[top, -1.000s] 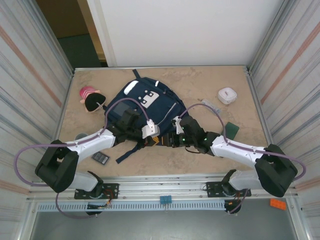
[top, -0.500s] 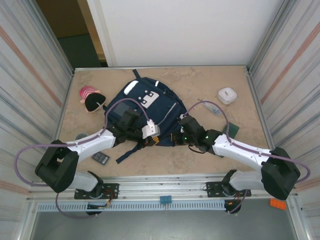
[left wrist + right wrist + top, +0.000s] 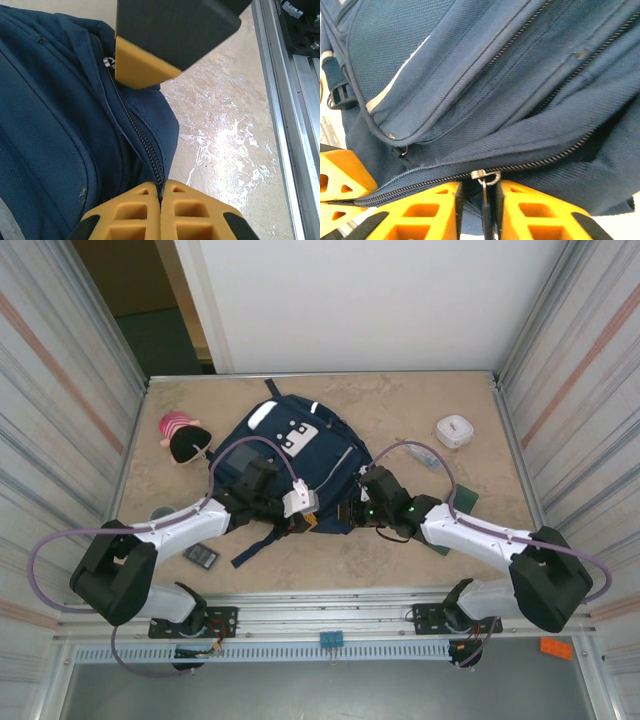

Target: Pack the student bag

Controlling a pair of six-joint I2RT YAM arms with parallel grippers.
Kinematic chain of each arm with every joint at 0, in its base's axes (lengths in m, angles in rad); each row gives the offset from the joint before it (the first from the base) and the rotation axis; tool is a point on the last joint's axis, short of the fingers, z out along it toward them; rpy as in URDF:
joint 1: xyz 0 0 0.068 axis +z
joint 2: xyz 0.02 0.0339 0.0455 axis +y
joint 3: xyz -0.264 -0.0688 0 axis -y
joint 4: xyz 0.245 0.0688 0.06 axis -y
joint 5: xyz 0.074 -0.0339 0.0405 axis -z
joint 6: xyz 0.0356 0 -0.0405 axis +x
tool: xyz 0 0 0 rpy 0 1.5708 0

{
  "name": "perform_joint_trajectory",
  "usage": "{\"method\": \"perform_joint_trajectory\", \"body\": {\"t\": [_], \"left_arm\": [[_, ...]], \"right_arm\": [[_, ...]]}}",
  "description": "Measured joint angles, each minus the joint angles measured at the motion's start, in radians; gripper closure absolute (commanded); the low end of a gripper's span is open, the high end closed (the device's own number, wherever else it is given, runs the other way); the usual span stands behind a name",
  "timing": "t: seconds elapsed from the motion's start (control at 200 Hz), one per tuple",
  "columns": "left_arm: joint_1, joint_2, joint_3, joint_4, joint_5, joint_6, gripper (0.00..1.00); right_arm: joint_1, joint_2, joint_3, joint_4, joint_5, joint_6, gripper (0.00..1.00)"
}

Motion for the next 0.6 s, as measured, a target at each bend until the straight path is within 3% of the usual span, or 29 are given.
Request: {"method": "perform_joint_trajectory", "body": {"t": [0.065, 0.271, 0.391, 0.596], "left_arm": [[0.001, 0.000, 0.001, 0.000, 0.000, 0.000, 1.00], [0.007, -0.007, 0.001, -0.003, -0.005, 0.002, 1.00], [0.014, -0.035, 0.001, -0.031, -0.040, 0.023, 1.00], [0.073, -0.099, 0.018, -0.106, -0.092, 0.110, 1.00]], "right_arm": [[0.000, 0.012, 0.000, 0.014, -0.006, 0.000, 0.74], [-0.008, 0.028, 0.003, 0.008, 0.006, 0.000, 1.00], [-0.024, 0.006, 0.009, -0.042, 0.024, 0.000, 1.00], [-0.138, -0.110, -0.013, -0.111, -0.011, -0.016, 1.00]]}}
